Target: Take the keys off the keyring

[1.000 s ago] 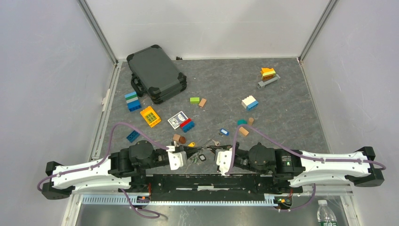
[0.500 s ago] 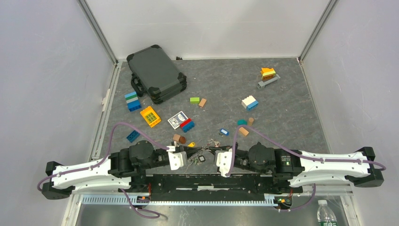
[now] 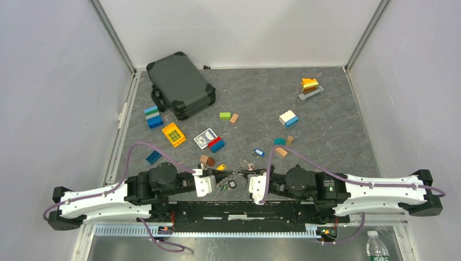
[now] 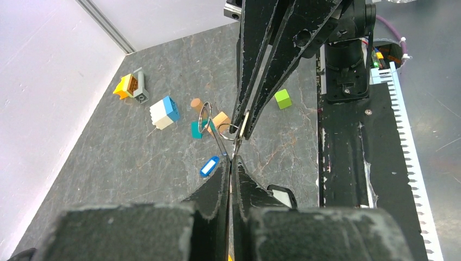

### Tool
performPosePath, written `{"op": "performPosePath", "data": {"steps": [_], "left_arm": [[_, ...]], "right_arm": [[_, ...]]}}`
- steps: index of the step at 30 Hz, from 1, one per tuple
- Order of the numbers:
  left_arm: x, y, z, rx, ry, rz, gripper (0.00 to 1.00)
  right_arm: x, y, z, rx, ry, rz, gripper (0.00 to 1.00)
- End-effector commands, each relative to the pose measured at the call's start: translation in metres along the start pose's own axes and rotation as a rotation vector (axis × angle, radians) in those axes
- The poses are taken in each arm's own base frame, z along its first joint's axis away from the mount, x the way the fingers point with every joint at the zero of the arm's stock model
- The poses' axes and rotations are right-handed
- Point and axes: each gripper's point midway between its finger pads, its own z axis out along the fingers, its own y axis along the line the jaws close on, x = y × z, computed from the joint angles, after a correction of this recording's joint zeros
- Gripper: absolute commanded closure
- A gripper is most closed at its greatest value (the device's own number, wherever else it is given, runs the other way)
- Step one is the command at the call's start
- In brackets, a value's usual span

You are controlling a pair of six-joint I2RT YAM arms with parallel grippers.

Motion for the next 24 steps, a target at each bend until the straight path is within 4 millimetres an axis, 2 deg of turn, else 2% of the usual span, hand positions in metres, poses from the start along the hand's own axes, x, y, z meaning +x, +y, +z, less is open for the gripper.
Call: {"op": "performPosePath", "data": {"steps": [1,6,18,24], "left_arm": [[-0.031,0.016,-0.004,-0.059,-0.098,0.0,0.98],[-0.03,0.016,-0.004,-0.058,-0.095,-0.001,0.98],[-0.03,0.015,-0.004,-0.053,-0.096,0.0,0.98],[-0.031,0.015,-0.004,-0.052,-0.098,-0.002,0.98]], "right_arm": [[0.005,0.0,0.001,0.013,0.018,0.001,1.0],[0.012,-0.005,0.0,0.047,0.052,-0.002,1.0],[0.027,-0.003,0.006,0.052,0.131,-0.03,1.0],[0.025,-0.003,0.012,0.049,0.136,-0.037,1.0]]}}
